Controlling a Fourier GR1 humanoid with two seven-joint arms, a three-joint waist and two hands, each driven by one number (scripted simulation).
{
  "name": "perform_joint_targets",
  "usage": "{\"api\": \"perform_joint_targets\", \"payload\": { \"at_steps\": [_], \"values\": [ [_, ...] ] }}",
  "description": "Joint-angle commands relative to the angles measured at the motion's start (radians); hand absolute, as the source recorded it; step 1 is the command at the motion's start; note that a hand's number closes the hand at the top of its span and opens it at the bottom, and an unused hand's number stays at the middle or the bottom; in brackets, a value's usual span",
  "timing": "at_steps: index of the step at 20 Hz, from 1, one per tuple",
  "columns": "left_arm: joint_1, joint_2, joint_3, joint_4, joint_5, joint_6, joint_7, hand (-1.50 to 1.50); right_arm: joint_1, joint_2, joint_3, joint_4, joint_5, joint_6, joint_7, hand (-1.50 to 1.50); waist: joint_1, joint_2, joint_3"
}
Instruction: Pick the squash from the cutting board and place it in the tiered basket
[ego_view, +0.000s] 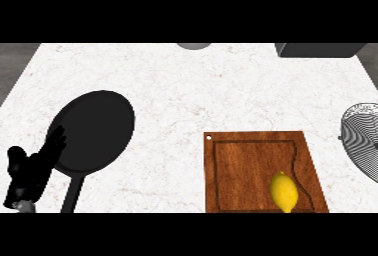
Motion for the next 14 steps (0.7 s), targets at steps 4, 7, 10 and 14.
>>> {"api": "perform_joint_targets", "payload": {
  "at_steps": [4,7,10,14],
  "values": [
    [0.021,0.014,0.020,-0.007,0.006,-0.013,-0.005,0.00,-0.039,0.055,-0.073,-0.061,-0.079,-0.072,0.033,-1.50,-0.003,-0.002,-0.001],
    [0.027,-0.026,-0.014,-0.040,-0.017,0.017,0.002,0.00,-0.071,0.001,-0.177,-0.076,-0.148,-0.108,0.013,-1.50,-0.009,-0.005,-0.001],
    [0.021,0.003,0.025,0.041,-0.001,-0.011,-0.067,0.00,-0.112,-0.034,-0.265,-0.090,-0.207,-0.064,0.099,-1.50,-0.016,-0.005,-0.002],
    [0.014,0.013,0.026,-0.027,0.015,-0.010,0.035,0.00,-0.073,-0.098,-0.430,-0.046,-0.306,-0.006,0.150,-1.50,-0.034,-0.010,0.000]
  ]
}}
